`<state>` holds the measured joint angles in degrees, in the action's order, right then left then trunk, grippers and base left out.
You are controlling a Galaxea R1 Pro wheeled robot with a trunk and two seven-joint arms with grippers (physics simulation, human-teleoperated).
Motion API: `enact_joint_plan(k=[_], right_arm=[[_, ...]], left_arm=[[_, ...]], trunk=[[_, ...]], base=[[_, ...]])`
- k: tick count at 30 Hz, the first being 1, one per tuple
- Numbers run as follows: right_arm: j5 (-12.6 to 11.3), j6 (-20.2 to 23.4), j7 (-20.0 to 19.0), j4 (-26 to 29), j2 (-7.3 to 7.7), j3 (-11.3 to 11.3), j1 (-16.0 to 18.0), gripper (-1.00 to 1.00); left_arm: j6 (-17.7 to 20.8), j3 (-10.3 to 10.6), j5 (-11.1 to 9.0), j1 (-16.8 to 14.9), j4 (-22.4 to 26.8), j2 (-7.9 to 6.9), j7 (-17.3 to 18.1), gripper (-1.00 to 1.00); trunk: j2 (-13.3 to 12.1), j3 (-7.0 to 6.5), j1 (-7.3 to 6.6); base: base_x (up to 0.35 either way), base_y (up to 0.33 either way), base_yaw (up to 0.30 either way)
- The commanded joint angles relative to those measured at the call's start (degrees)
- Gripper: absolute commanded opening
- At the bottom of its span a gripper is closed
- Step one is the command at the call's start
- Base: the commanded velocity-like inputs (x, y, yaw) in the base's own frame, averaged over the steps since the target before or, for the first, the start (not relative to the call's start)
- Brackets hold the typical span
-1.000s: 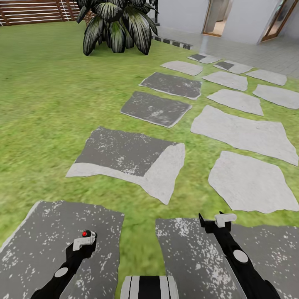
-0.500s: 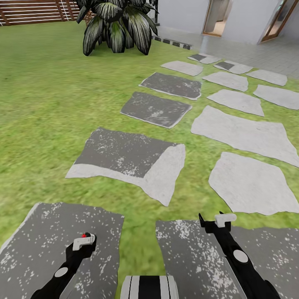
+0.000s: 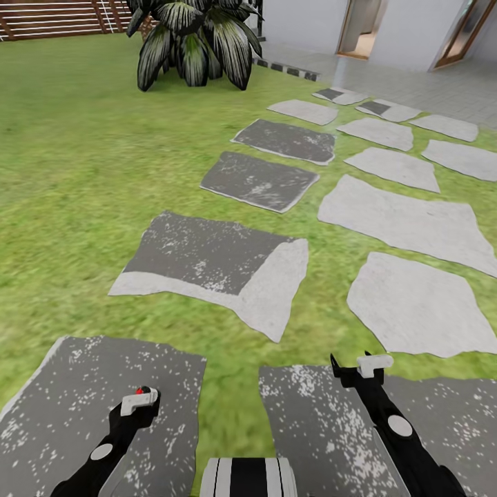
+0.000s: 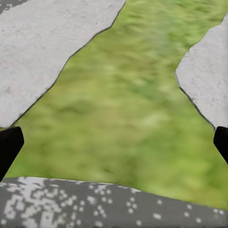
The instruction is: In the garden, pick up the pesticide atomizer on the floor and spray pesticide onto both trees until each tree trunk is fully covered.
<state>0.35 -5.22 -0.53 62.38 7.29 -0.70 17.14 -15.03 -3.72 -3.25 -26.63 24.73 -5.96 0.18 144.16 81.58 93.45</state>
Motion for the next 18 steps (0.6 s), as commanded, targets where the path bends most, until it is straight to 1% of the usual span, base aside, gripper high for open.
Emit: enact_joint_plan(k=[1, 4, 10, 14, 18], right_arm=[[0.0, 0.01, 0.0, 0.01, 0.0, 0.0, 0.0, 1.0], [0.0, 0.0, 0.0, 0.02, 0.0, 0.0, 0.0, 1.0], [0.0, 0.0, 0.0, 0.01, 0.0, 0.0, 0.0, 1.0], [0.0, -0.01, 0.0, 0.02, 0.0, 0.0, 0.0, 1.0], [0.0, -0.02, -0.01, 0.02, 0.0, 0.0, 0.0, 1.0]], left_arm=[[0.0, -0.02, 0.0, 0.0, -0.01, -0.01, 0.0, 1.0], [0.0, -0.05, 0.0, 0.0, -0.03, -0.02, 0.0, 1.0], [-0.09, -0.06, 0.0, 0.0, -0.11, -0.02, 0.0, 1.0], [-1.73, -0.04, 0.06, 0.0, -0.44, 0.04, 0.0, 1.0], [-2.5, -0.05, 0.08, 0.0, -0.54, 0.07, 0.0, 1.0]], trunk=[[0.02, 0.23, 0.02], [0.06, 0.89, 0.1], [0.06, 0.89, 0.1], [0.06, 0.89, 0.1], [0.06, 0.89, 0.1]], base=[[0.0, 0.0, 0.0], [0.0, 0.0, 0.0], [0.0, 0.0, 0.0], [0.004, 0.0, 0.0], [0.099, 0.0, 0.0]])
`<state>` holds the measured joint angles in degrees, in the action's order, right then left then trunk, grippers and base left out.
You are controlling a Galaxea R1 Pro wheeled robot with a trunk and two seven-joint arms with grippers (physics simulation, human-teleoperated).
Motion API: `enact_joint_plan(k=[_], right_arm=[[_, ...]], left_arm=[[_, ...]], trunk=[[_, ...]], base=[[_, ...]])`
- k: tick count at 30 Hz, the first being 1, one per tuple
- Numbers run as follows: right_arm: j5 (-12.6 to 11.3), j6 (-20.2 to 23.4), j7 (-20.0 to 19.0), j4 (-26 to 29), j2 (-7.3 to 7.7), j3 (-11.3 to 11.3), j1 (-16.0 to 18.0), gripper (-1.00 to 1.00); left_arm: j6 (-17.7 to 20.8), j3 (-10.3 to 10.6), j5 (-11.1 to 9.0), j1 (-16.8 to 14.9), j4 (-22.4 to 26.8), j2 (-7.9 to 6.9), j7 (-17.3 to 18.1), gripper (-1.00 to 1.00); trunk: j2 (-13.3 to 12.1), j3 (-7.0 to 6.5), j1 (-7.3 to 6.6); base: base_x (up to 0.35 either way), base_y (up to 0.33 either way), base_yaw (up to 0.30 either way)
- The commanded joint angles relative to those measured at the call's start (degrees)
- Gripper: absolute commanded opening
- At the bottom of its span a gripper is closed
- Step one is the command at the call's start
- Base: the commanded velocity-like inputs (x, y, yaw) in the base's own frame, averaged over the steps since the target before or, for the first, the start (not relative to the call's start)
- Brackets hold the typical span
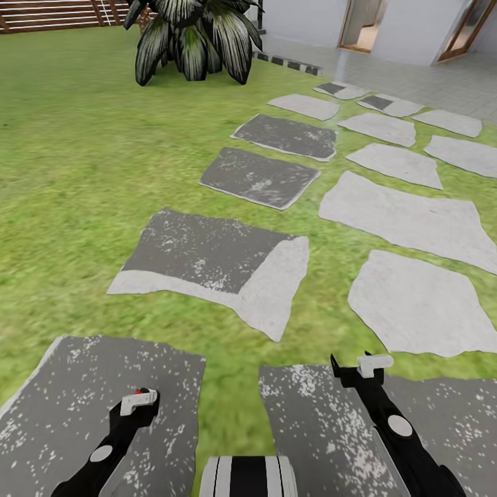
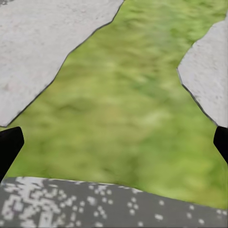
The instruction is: In the garden, pick up the pesticide atomizer on the floor and spray pesticide onto both trees until each tree trunk is fully covered.
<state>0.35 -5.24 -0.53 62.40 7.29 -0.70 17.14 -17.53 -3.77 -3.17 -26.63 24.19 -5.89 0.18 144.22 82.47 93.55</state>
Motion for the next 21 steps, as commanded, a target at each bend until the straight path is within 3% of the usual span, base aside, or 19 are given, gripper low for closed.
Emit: enact_joint_plan(k=[1, 21], right_arm=[[0.0, 0.01, 0.0, 0.0, 0.0, 0.0, 0.0, 1.0], [0.0, 0.02, 0.01, 0.0, 0.0, 0.0, 0.0, 1.0]], left_arm=[[-0.05, 0.0, 0.0, 0.0, 0.0, 0.0, 0.0, 1.0], [-0.23, 0.0, -0.04, 0.0, -0.02, 0.0, -0.04, 1.0]], trunk=[[0.0, 0.0, 0.0], [0.0, 0.0, 0.0]], base=[[0.065, 0.0, 0.0], [0.009, 0.0, 0.0]])
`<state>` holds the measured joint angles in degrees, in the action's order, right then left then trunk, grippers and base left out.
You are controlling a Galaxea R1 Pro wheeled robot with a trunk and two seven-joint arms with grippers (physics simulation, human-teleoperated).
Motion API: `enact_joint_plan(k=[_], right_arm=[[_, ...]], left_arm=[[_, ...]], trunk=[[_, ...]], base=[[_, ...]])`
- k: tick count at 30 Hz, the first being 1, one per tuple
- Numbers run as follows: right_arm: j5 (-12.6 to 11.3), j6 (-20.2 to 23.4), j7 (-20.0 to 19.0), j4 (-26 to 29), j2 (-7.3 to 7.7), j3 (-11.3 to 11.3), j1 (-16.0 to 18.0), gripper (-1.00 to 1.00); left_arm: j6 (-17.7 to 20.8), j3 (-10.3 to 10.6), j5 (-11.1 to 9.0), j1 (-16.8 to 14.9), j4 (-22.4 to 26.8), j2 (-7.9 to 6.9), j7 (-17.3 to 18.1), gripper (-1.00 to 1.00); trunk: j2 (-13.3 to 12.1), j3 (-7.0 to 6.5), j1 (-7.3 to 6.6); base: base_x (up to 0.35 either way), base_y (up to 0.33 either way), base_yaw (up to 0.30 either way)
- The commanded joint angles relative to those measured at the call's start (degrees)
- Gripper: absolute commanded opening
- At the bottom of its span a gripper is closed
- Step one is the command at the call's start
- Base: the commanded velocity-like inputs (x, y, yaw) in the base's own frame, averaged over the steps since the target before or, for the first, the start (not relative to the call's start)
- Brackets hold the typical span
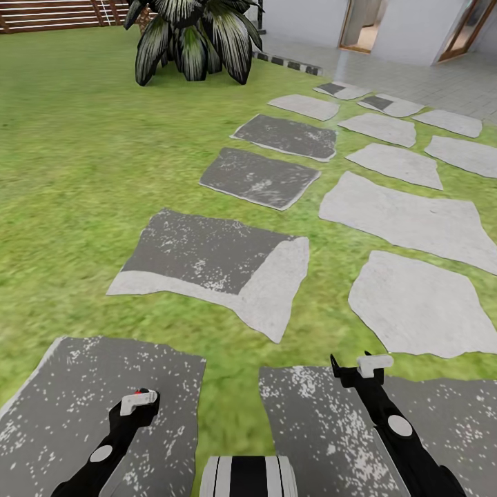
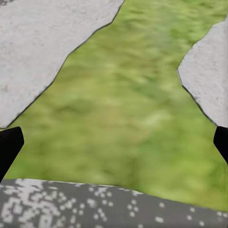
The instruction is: In the garden, pick up the pesticide atomizer on the floor and spray pesticide onto both trees until each tree trunk is fully covered.
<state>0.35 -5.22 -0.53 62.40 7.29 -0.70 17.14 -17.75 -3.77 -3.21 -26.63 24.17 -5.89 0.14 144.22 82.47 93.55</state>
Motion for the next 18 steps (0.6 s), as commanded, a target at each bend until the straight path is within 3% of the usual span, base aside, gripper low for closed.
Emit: enact_joint_plan(k=[1, 6, 10, 18], right_arm=[[0.0, 0.02, 0.0, 0.0, 0.0, 0.0, 0.0, 1.0], [0.0, 0.02, 0.0, 0.0, 0.0, 0.0, 0.0, 1.0], [0.0, 0.02, 0.0, 0.0, 0.0, 0.0, 0.0, 1.0], [0.0, -0.01, 0.0, 0.0, 0.0, 0.0, 0.0, 1.0]], left_arm=[[0.0, 0.0, 0.0, 0.0, 0.0, 0.0, 0.02, 1.0], [-0.08, 0.06, -0.01, 0.0, 0.03, 0.0, 0.04, 1.0], [-0.09, 0.08, -0.04, 0.0, 0.05, 0.0, 0.04, 1.0], [-1.3, 0.16, 0.03, 0.06, 0.01, 0.0, 0.04, 1.0]], trunk=[[0.0, 0.0, 0.0], [0.0, 0.0, 0.0], [0.05, 0.89, 0.1], [0.05, 0.89, 0.1]], base=[[0.006, 0.0, 0.0], [0.002, 0.0, 0.0], [0.0, 0.0, 0.0], [0.0, 0.0, 0.0]])
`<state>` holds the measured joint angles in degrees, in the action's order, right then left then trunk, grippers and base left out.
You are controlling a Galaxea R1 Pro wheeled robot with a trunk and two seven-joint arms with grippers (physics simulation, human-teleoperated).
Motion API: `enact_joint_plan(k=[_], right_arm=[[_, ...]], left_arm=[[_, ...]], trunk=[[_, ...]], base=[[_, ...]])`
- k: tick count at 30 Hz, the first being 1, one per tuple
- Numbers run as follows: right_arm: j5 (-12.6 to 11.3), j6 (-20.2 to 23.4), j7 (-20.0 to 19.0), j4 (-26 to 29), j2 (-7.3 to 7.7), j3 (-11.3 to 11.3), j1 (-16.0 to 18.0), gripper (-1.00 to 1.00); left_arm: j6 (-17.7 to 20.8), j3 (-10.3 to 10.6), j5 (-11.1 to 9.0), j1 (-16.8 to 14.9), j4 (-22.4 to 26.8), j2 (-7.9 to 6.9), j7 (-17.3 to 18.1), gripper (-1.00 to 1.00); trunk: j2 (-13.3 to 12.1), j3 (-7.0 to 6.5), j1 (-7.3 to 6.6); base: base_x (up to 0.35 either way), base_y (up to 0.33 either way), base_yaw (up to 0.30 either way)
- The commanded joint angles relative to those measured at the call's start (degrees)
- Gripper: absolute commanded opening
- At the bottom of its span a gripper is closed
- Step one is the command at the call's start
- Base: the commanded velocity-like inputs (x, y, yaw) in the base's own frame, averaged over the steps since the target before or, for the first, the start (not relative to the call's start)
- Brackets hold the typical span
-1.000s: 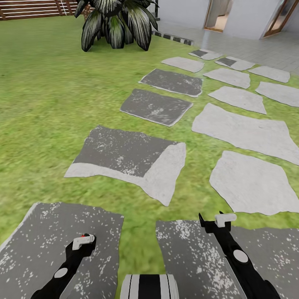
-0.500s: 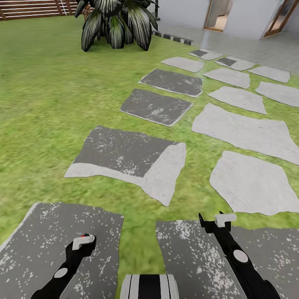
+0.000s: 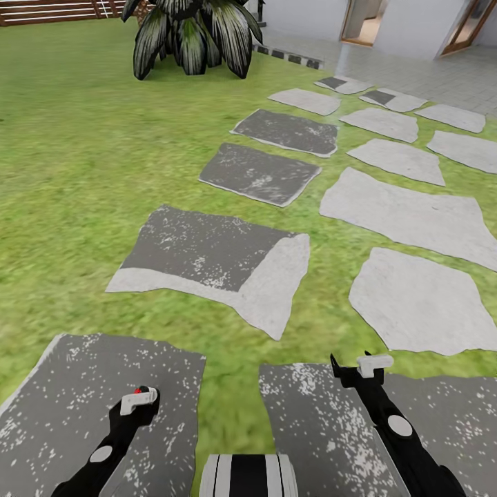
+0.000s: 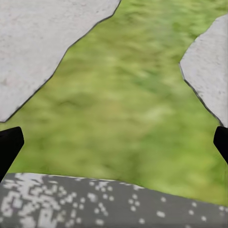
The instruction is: In the garden, pick up the pesticide atomizer on the floor and spray pesticide onto both trees until each tree trunk is fully covered.
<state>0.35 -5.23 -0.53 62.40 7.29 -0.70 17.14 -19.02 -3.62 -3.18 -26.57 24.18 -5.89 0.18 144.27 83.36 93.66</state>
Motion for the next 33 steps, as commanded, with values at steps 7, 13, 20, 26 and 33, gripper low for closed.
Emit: enact_joint_plan(k=[7, 13, 20, 26, 33], right_arm=[[0.0, 0.02, 0.0, 0.0, 0.0, 0.0, 0.0, 1.0], [0.0, 0.03, 0.0, 0.0, 0.0, 0.0, 0.0, 1.0], [0.0, 0.04, 0.0, -0.01, 0.0, 0.0, 0.0, 1.0], [0.0, 0.02, 0.0, 0.0, 0.0, 0.0, 0.0, 1.0], [0.0, 0.0, 0.0, 0.0, 0.0, 0.0, 0.0, 1.0]], left_arm=[[-2.17, 0.02, -0.02, 0.19, -0.05, 0.0, 0.0, 1.0], [-2.34, 0.01, -0.05, 0.19, -0.06, 0.0, 0.0, 1.0], [-2.49, -0.03, -0.1, 0.21, -0.1, 0.0, 0.0, -1.0], [-2.43, -0.14, -0.22, 0.21, -0.1, 0.0, -0.08, -1.0], [-2.43, -0.16, -0.33, 0.21, -0.04, 0.0, -0.09, -1.0]], trunk=[[0.0, 0.0, 0.0], [0.0, 0.0, 0.0], [0.0, 0.0, 0.0], [0.0, 0.0, 0.0], [0.0, 0.0, 0.0]], base=[[0.0, 0.0, 0.0], [0.0, 0.0, 0.0], [0.0, 0.0, 0.0], [0.0, 0.0, 0.0], [0.0, 0.0, 0.0]])
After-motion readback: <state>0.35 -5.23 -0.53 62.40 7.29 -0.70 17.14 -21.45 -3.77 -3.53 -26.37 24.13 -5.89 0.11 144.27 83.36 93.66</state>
